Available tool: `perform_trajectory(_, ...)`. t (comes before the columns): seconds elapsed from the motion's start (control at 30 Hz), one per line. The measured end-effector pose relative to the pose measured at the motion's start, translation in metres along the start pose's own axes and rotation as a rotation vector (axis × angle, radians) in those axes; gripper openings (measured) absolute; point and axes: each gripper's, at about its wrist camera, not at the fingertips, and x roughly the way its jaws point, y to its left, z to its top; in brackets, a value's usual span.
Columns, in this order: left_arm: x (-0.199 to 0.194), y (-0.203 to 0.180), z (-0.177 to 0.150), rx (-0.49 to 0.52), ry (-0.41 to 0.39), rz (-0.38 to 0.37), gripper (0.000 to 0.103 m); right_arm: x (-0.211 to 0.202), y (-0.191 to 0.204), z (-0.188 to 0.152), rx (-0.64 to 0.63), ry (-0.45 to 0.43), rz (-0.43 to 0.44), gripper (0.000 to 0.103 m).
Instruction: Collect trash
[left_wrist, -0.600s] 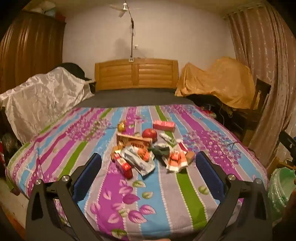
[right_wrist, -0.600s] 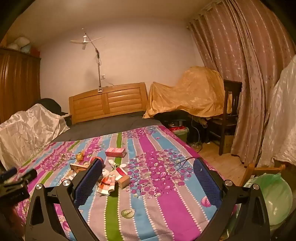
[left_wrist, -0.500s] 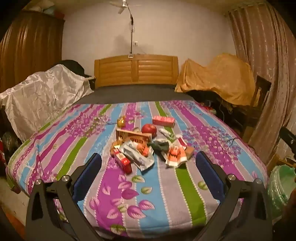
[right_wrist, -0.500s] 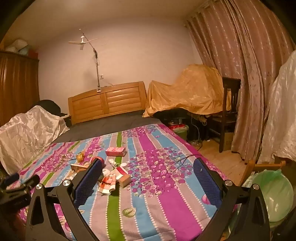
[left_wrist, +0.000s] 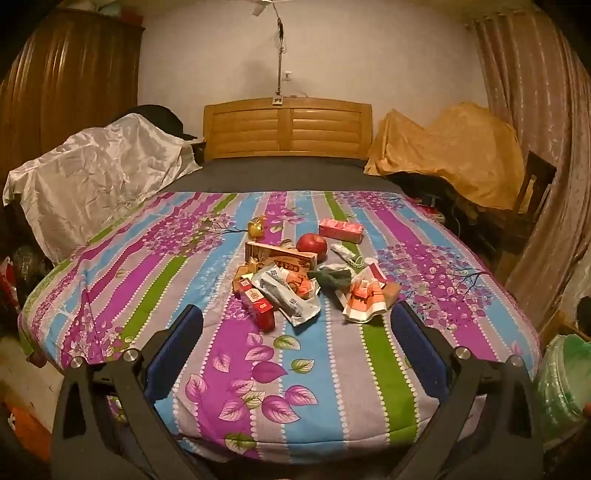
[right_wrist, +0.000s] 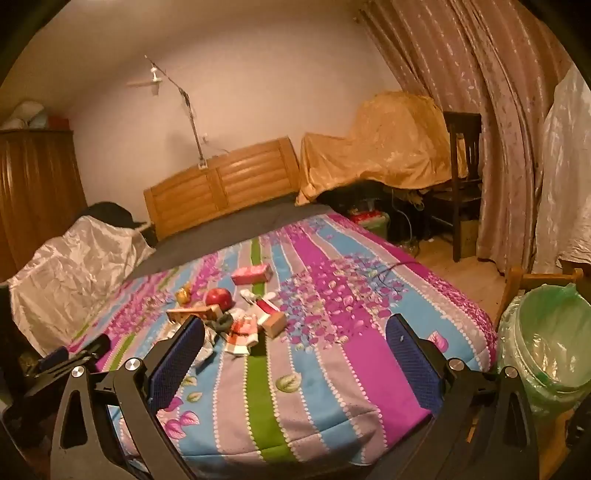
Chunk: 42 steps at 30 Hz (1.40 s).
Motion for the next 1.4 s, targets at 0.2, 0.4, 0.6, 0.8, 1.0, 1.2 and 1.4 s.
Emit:
perform_trajectory(0.2,0.002,-0.006,-0.002,0.034,0.016,0.023,0.098,-0.002,0.004,-0.001,0.002,0.014,0.055,0.098)
perform_trajectory(0.4,0.001,-0.008,-0.001,0.051,0.023,0.049,0.098,0.006,-0.01,-0.003,0.058,0.034,0.04,0.098)
perform_trajectory(0.6,0.002,-0.007,0.0,0.053,0.02,0.055,0.098,0.011,-0.015,-0.005,0.081,0.047,0.027,0.098)
perform_trajectory(0.8,0.001,-0.008,0.0,0.065,0.015,0.061,0.098,0.012,-0.016,-0.006,0.081,0.047,0.026,0.098)
perform_trajectory(1.0,0.001,-0.011,-0.002,0.077,0.017,0.069,0.098,0.015,-0.016,-0.008,0.085,0.054,0.02,0.098)
perform_trajectory(1.2,0.0,-0.012,0.001,0.083,0.004,0.097,0.098,0.017,-0.017,-0.009,0.087,0.054,0.017,0.098)
perform_trajectory(1.4,-0.015,-0.009,0.051,0.101,-0.107,0.136,0.098,0.031,-0.012,0.016,0.076,0.049,0.034,0.098)
